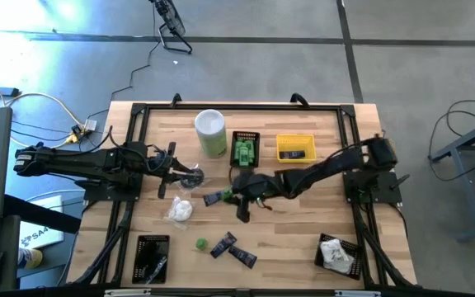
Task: Pick & Place Travel size toiletries
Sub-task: Put the green shampoo bottle into the top black bin
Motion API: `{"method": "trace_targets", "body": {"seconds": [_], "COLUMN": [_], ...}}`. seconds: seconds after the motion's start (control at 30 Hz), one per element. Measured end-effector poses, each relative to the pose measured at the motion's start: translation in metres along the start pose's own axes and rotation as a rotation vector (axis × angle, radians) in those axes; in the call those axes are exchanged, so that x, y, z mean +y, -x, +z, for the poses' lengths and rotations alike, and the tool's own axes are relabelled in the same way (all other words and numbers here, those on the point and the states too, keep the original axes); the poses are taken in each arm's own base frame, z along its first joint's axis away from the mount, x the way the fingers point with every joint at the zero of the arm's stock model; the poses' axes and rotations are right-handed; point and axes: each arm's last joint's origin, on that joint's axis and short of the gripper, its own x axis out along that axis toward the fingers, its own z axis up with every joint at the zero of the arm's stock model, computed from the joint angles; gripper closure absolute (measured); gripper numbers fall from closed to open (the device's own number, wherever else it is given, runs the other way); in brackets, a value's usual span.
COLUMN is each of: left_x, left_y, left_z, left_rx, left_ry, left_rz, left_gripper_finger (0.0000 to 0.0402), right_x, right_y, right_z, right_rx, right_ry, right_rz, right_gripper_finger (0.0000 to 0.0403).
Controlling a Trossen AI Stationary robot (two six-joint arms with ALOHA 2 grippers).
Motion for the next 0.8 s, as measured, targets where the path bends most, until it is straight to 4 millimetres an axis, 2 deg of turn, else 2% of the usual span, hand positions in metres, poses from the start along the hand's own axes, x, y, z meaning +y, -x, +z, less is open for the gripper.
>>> {"method": "trace_targets", "body": {"seconds": [0.13, 0.27, 0.37, 0.6, 0.8], "left_x": [0.0, 0.0, 0.0, 0.0, 0.0], "left_y": [0.0, 0.0, 0.0, 0.0, 0.0], "left_z": [0.0, 0.0, 0.0, 0.0, 0.0], "left_rx": [0.0, 0.0, 0.0, 0.0, 0.0], "left_ry": [0.0, 0.0, 0.0, 0.001, 0.0], "left_rz": [0.0, 0.001, 0.001, 0.001, 0.001], "left_gripper_finger": [0.0341, 0.0341, 0.0341, 0.0341, 0.0341], "right_x": [-0.016, -0.036, -0.055, -0.101, -0.121], "right_y": [0.024, 0.039, 0.041, 0.04, 0.044], "right_z": [0.017, 0.027, 0.031, 0.019, 0.023], "right_rx": [0.03, 0.043, 0.046, 0.167, 0.148], "right_ry": [-0.067, -0.15, -0.226, -0.4, -0.448], "right_rz": [-0.121, -0.235, -0.293, -0.439, -0.487], "right_gripper_finger": [0.0296, 0.0296, 0.0296, 0.0296, 0.0296]}}
